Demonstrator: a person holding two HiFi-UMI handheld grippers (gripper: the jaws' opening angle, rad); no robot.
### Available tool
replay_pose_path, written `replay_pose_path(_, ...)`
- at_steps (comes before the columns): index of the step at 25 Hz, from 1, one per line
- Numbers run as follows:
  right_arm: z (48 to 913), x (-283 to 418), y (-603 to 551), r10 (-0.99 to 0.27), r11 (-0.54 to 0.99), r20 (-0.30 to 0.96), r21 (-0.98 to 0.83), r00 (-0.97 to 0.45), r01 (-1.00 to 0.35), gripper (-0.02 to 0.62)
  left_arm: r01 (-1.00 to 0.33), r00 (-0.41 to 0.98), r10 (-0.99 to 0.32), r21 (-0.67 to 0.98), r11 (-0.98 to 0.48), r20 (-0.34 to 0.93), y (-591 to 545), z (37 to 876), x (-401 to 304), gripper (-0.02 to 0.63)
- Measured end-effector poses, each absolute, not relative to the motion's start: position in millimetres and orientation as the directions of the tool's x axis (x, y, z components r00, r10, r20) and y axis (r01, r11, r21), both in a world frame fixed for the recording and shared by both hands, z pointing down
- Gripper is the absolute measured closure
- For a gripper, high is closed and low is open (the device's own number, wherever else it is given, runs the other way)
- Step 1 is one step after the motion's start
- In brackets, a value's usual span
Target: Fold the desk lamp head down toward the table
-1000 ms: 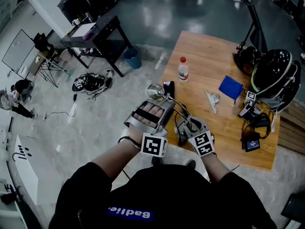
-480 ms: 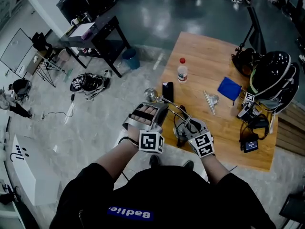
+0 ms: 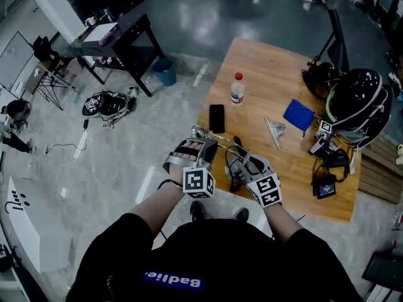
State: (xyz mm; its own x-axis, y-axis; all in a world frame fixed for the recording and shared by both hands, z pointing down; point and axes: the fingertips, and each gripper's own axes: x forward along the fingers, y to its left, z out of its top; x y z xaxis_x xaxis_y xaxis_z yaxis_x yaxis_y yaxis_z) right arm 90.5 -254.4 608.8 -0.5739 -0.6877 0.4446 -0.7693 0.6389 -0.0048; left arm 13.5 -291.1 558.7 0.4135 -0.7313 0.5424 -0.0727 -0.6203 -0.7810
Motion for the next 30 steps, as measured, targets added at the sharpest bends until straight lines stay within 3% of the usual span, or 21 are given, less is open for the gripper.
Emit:
replay_pose_path(21,610.2,88.7,-255.4,-0.677,0.627,0.491,-0.007,-0.548,-0.779,0.469,-0.285,0.497,-0.591,-0.523,-0.803,0.636,-285.4,639.6,37.7,0.571)
replay_pose_path(30,613.0,88.9,-254.4,-0.665,0.636,0.504,-0.003,-0.551,-0.772,0.468,-0.28,0.467,-0.583,-0.514,-0.811,0.665,-284.1,642.6,42.2,0.567)
